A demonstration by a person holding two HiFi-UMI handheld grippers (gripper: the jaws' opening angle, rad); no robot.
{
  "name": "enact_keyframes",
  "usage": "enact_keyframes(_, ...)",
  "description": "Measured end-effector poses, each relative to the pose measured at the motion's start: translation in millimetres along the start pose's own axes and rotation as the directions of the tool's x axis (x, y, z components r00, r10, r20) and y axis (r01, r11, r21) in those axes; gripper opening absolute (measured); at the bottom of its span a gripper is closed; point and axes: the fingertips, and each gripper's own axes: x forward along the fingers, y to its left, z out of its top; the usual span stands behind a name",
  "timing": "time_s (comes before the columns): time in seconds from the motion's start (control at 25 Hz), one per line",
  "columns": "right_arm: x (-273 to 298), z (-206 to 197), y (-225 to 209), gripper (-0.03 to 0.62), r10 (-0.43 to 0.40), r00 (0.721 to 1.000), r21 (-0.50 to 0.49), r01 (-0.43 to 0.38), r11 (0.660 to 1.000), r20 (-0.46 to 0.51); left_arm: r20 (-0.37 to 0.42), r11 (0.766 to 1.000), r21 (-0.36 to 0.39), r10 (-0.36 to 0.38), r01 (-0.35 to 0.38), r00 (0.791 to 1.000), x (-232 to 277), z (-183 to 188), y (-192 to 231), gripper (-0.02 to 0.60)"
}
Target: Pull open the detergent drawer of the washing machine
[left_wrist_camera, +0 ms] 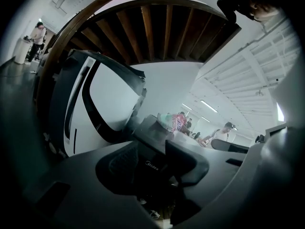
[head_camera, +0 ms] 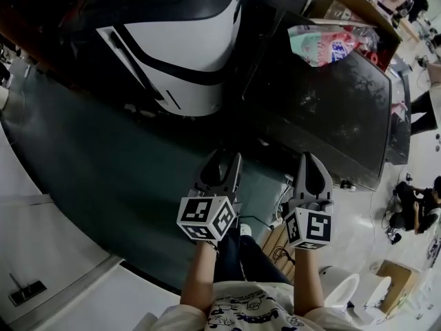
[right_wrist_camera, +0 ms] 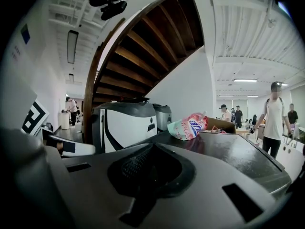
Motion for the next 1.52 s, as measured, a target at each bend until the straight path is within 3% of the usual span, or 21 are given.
enact_keyframes(0.64, 28.0, -49.6, -2.1, 0.015, -0.006, 1.000, -0.017, 0.006, 1.000, -0.008, -0.019, 0.975, -0.197, -0.107, 0.102, 0.994, 54.2, -68.9, 25.9, 0.187)
enact_keyframes(0.92, 39.0, -70.6, -0.9, 0.015, -0.005, 1.000, -0.012, 0.005, 1.000, -0.018, 0.002, 0.919, -0.365, -0.162, 0.151, 0.987, 74.6, -97.5, 37.2, 0.193)
enact_keyframes(1.16, 45.7, -81.6, 0.9, 0.015, -0.007, 1.000, -0.003, 0.007, 1.000, -0.010, 0.010, 0.883, -0.422, -0.220, 0.204, 0.975, 87.2, -117.2, 40.4, 0.202)
enact_keyframes(1.4, 54.8, -90.3, 3.7, 0.018, -0.009, 1.000, 0.002, 0.009, 1.000, -0.006, 0.056, 0.823, -0.481, -0.316, 0.303, 0.947, 100.1, -126.0, 39.3, 0.207)
enact_keyframes(1.52, 58.1, -92.3, 3.7, 0.018, -0.015, 1.000, 0.007, 0.015, 1.000, 0.003, 0.060, 0.811, -0.489, -0.335, 0.320, 0.940, 107.4, -130.2, 41.4, 0.207)
